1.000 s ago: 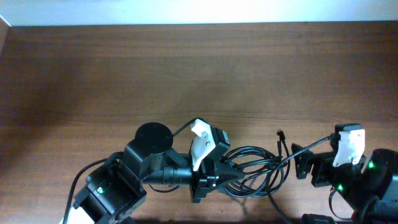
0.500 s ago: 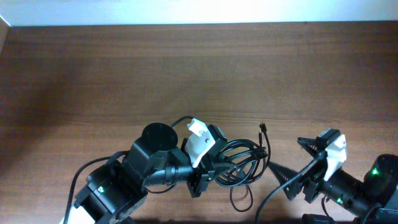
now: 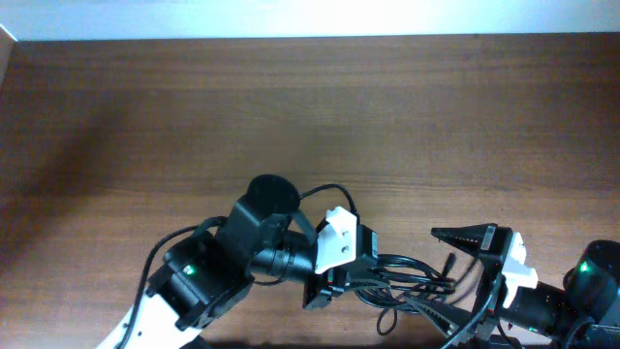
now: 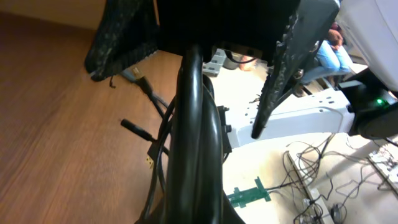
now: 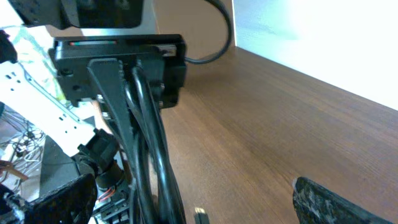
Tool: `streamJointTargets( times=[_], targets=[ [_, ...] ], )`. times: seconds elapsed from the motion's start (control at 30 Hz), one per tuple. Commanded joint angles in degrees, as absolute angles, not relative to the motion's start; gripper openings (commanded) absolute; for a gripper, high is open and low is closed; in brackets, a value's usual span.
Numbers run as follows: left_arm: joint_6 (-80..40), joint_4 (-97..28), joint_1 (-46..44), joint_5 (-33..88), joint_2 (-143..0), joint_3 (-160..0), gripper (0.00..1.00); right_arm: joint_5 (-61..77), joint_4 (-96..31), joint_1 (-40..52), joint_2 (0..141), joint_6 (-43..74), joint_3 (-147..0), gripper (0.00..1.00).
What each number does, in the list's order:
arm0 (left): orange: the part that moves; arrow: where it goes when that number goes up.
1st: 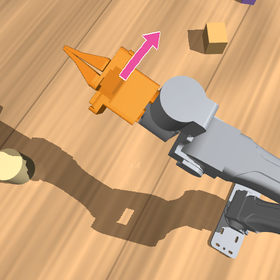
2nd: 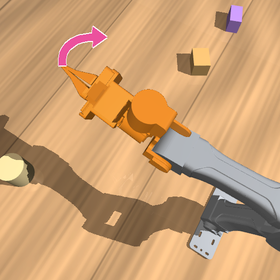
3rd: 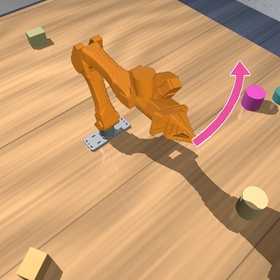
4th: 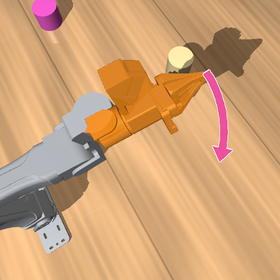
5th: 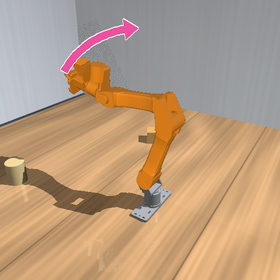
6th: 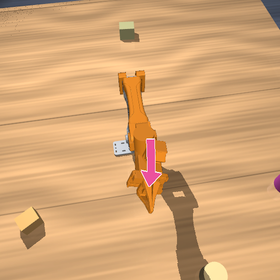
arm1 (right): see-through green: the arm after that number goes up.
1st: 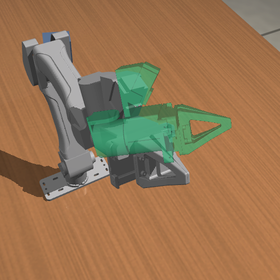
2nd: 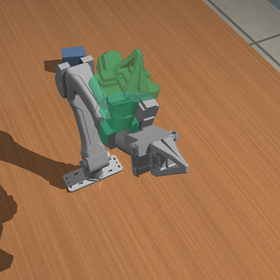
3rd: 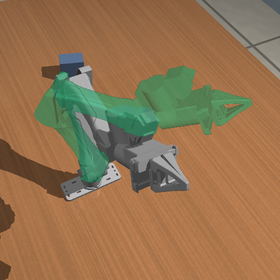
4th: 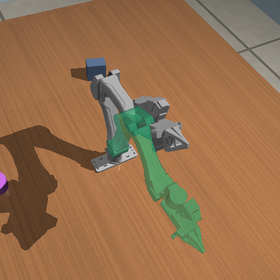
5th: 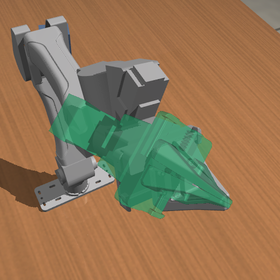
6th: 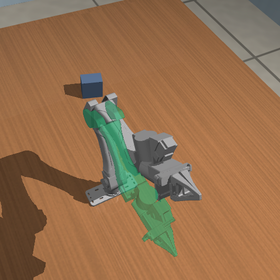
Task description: Untangle cables
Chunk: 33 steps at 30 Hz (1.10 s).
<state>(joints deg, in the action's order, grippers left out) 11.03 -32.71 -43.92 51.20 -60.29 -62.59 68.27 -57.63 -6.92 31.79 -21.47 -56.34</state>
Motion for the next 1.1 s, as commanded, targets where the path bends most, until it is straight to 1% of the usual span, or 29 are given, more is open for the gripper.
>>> streamJointTargets(
  times=[0.0,0.03,0.07,0.1,0.13,0.17,0.2,0.23,0.27,0.3,0.37,0.4,0.47,0.5,0.57,0.63,0.7,0.8,0.9,1.03,1.07],
  targets=[
    [15.09,-29.98,-44.12,59.18,-62.87,-63.90,0.00,70.26,-57.65,-7.14,31.59,-22.24,-56.58,0.86],
    [15.09,-29.71,-44.12,59.16,-63.35,-63.90,0.00,70.26,-57.65,-7.14,31.59,-22.06,-56.58,0.64],
    [15.09,-29.10,-44.12,59.16,-63.66,-63.90,0.00,70.24,-57.67,-7.14,31.59,-22.06,-56.58,0.38],
    [15.09,-28.82,-44.10,59.16,-63.68,-63.90,0.00,70.26,-57.67,-7.14,31.59,-22.06,-56.58,0.31],
    [15.07,-28.62,-44.12,59.16,-63.68,-63.92,0.00,70.26,-57.67,-7.14,31.59,-22.06,-56.58,0.20],
    [15.05,-28.45,-44.10,59.16,-63.68,-63.92,0.03,70.26,-57.67,-7.14,31.59,-22.04,-56.58,0.11],
    [15.03,-28.49,-44.12,59.18,-63.68,-63.92,0.26,70.04,-57.67,-7.14,31.59,-22.04,-56.58,0.04],
    [14.57,-28.49,-44.12,59.16,-63.68,-63.92,0.46,69.87,-57.67,-7.14,31.59,-22.04,-56.58,0.04],
    [13.54,-28.51,-44.10,59.16,-63.68,-63.92,0.55,69.84,-57.63,-7.14,31.59,-22.04,-56.58,0.04],
    [13.32,-28.53,-44.10,59.18,-63.68,-63.92,0.56,69.84,-57.63,-7.14,31.59,-22.04,-56.58,0.04],
    [13.34,-28.51,-44.10,59.16,-63.68,-63.92,0.56,69.80,-57.60,-7.14,31.59,-22.04,-56.58,0.04],
    [13.32,-28.53,-44.10,59.18,-63.68,-63.92,0.63,69.12,-57.60,-7.14,31.59,-22.02,-56.58,0.04],
    [12.62,-28.53,-44.10,59.16,-63.68,-63.92,0.97,64.93,-57.23,-7.14,31.59,-19.07,-56.58,0.04],
    [11.51,-28.56,-44.10,59.16,-63.61,-63.92,0.99,62.30,-56.47,-7.14,31.59,-16.45,-56.58,0.04],
    [9.41,-29.02,-44.10,59.11,-63.64,-63.92,0.99,59.22,-53.93,-7.14,31.59,-11.81,-56.58,0.04],
    [6.96,-29.67,-44.10,58.50,-63.61,-63.92,0.99,58.98,-51.09,-7.14,31.59,-8.10,-56.58,0.04],
    [3.60,-30.09,-44.10,58.17,-63.61,-63.92,0.99,53.76,-48.93,-7.14,31.59,-1.37,-56.58,0.04],
    [-0.91,-31.38,-44.10,52.73,-63.61,-63.92,0.99,48.97,-48.12,-7.14,31.59,4.49,-56.58,0.04],
    [-0.86,-32.08,-44.10,50.96,-63.61,-63.92,0.99,50.17,-44.86,-7.14,31.59,9.98,-56.58,0.04],
    [-0.86,-31.24,-44.10,48.58,-63.61,-63.92,0.99,59.20,-41.01,-7.14,31.59,10.22,-56.58,0.04],
    [-0.86,-29.08,-44.10,48.62,-63.61,-63.92,0.99,59.99,-40.80,-7.14,31.59,11.51,-56.58,0.04]
  ],
)
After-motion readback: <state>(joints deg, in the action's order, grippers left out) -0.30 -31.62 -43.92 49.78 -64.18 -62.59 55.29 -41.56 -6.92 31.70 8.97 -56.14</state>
